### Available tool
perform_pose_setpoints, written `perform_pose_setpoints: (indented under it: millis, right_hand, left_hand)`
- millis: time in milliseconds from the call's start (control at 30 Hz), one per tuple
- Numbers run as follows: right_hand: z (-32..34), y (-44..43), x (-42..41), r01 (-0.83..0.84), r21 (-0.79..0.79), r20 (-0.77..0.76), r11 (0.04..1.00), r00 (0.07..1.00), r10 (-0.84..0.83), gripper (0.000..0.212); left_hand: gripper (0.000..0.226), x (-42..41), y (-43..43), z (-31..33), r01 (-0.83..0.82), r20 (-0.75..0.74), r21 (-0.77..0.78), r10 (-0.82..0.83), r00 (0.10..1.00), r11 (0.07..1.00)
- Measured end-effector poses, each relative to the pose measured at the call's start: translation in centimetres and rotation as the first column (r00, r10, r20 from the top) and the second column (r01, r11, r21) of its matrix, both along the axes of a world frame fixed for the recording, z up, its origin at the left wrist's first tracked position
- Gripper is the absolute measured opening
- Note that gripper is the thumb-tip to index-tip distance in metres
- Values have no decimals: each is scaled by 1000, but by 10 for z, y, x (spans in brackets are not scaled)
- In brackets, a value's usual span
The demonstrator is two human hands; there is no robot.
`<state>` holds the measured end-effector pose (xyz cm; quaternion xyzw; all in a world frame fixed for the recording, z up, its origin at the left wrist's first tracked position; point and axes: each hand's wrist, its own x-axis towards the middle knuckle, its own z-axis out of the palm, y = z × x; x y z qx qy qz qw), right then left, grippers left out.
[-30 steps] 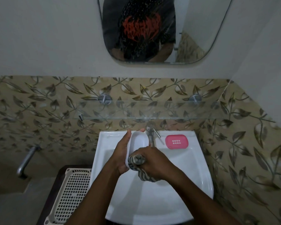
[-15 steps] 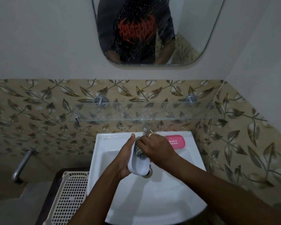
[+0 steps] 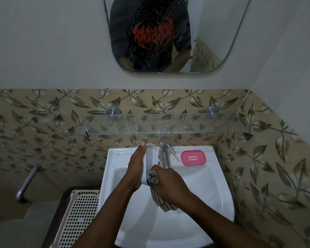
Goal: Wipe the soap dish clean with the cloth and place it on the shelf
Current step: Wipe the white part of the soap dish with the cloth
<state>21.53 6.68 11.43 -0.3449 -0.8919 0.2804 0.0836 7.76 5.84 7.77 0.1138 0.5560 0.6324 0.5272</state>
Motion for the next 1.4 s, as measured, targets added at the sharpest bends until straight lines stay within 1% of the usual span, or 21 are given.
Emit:
perform_pose_setpoints:
  millis: [100, 200, 267, 367, 467, 500, 600, 633, 667, 733, 767, 800, 833, 867, 933, 967, 1000, 1067, 1167, 1267, 1400]
  right_hand:
    - [10, 1, -5, 98, -395, -99, 913, 984, -149, 15]
    - [20, 5, -2, 139, -757, -148, 638, 916, -374, 18]
    - [29, 11, -2, 87, -901, -192, 426, 799, -570, 18]
    - [35, 21, -8, 14, -977, -145, 211, 682, -717, 17]
    - [29, 22, -13, -139, -984, -11, -107, 661, -751, 21]
    - [27, 21, -13, -207, -961, 4, -182, 650, -760, 24]
    - [22, 10, -16, -370, -884, 19, -286, 583, -812, 23]
    - [25, 4, -18, -381, -879, 21, -286, 569, -822, 22]
    - [21, -1, -20, -323, -916, 23, -240, 553, -833, 23]
    - [2, -3, -26, -19, -997, 52, -69, 469, -882, 32]
    - [-2, -5, -29, 155, -987, 33, 41, 444, -896, 40]
    - [-2, -5, -31, 248, -964, 15, 100, 423, -906, 50]
    - [0, -6, -32, 265, -956, -9, 125, 401, -916, 55]
    - [3, -5, -33, 213, -973, -10, 93, 361, -933, 54]
    - [10, -4, -37, 1, -1000, 22, -23, 286, -958, 47]
    - [13, -6, -40, -100, -994, 13, -42, 272, -962, 48]
    - [15, -8, -41, -153, -988, -25, -19, 280, -960, 50]
    - [18, -15, -38, -59, -993, -112, 98, 362, -925, 36]
    - [25, -24, -26, 141, -909, -253, 393, 565, -785, 8]
    - [30, -23, -16, 182, -725, -340, 664, 744, -575, 12]
    - [18, -21, -12, 91, -414, -256, 906, 943, -211, 19]
  left_hand:
    - [56, 5, -6, 4, 63, -317, 139, -16, 948, 988]
    - [41, 11, -14, 14, 165, -513, 184, -48, 857, 969]
    - [53, 13, -19, 13, 230, -576, 197, -77, 814, 953]
    - [67, 14, -26, 11, 231, -618, 240, -35, 786, 943]
    - [68, 13, -29, 17, 213, -636, 258, 0, 772, 942]
    - [67, 14, -30, 18, 208, -645, 270, 16, 764, 940]
    - [67, 18, -34, 14, 184, -644, 304, 60, 762, 935]
    - [67, 18, -34, 11, 149, -604, 316, 77, 793, 937]
    - [67, 17, -35, 9, 105, -554, 324, 98, 827, 940]
    - [68, 13, -34, 9, 53, -518, 322, 129, 846, 945]
    - [70, 13, -35, 12, 72, -545, 311, 116, 831, 948]
    - [73, 13, -35, 15, 108, -572, 300, 88, 816, 948]
    - [75, 15, -36, 18, 148, -594, 274, 46, 803, 950]
    - [76, 17, -37, 20, 177, -608, 248, 11, 794, 952]
    - [75, 19, -40, 22, 192, -633, 208, -18, 774, 959]
    - [75, 19, -41, 23, 184, -629, 195, -21, 777, 963]
    - [75, 17, -41, 23, 169, -619, 192, -15, 786, 967]
    - [68, 14, -41, 23, 161, -585, 195, -17, 811, 968]
    - [56, 8, -43, 23, 205, -505, 183, -87, 859, 961]
    - [51, 5, -42, 26, 200, -393, 134, -133, 910, 971]
    - [45, 0, -34, 44, 126, -140, 60, -117, 983, 990]
